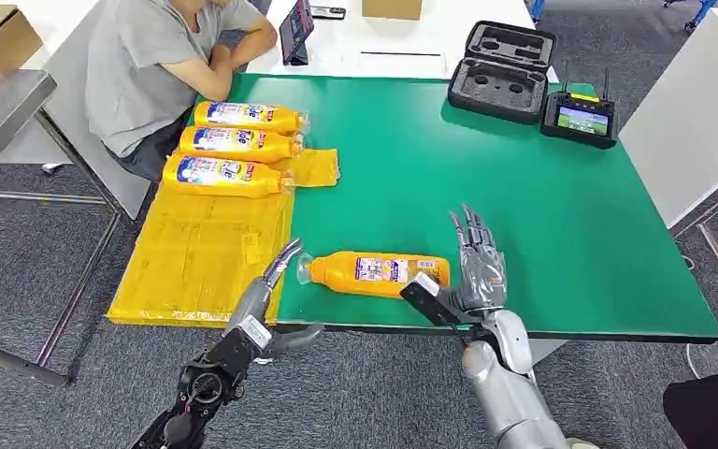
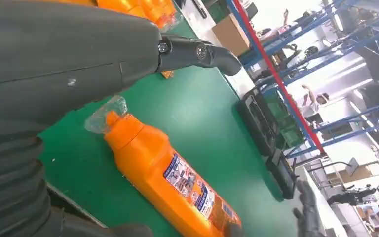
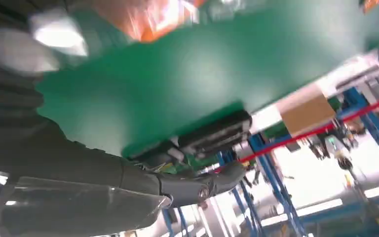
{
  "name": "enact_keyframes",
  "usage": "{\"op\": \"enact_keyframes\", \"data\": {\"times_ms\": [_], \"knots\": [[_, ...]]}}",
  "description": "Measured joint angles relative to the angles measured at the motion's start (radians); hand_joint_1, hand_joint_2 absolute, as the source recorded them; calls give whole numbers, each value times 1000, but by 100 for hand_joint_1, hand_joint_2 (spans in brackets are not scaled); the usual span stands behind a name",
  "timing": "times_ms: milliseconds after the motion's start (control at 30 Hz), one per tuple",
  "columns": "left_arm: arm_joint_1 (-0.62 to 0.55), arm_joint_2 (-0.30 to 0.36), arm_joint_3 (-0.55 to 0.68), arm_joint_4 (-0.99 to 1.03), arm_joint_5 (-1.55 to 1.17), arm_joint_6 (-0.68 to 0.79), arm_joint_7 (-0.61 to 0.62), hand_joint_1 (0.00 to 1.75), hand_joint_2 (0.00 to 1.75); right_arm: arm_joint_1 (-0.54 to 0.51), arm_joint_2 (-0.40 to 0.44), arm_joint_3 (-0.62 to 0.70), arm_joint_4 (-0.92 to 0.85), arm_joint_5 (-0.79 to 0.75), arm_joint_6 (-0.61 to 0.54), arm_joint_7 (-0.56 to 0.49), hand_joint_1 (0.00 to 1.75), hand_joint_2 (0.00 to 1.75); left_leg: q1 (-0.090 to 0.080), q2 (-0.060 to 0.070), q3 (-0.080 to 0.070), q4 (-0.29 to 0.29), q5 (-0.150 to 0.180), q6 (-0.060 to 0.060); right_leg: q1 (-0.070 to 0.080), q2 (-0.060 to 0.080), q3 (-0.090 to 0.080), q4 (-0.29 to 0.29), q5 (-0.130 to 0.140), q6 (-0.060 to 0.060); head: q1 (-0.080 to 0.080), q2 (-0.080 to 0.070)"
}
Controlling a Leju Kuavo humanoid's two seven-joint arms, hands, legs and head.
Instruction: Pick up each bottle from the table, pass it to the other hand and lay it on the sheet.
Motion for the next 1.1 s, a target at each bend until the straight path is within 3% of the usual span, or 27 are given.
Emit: {"op": "enact_keyframes", "data": {"times_ms": [733, 1100], "knots": [[-42, -5, -41, 5, 10, -6, 0, 0, 175, -10, 3, 69, 69, -37, 87, -88, 0, 175, 0, 0, 0, 0, 0, 0, 0, 0, 0, 0, 0, 0, 0, 0], [-45, -5, -47, 9, 21, -5, 0, 0, 175, -33, -8, 110, 105, 46, 113, -1, 0, 175, 0, 0, 0, 0, 0, 0, 0, 0, 0, 0, 0, 0, 0, 0]]}}
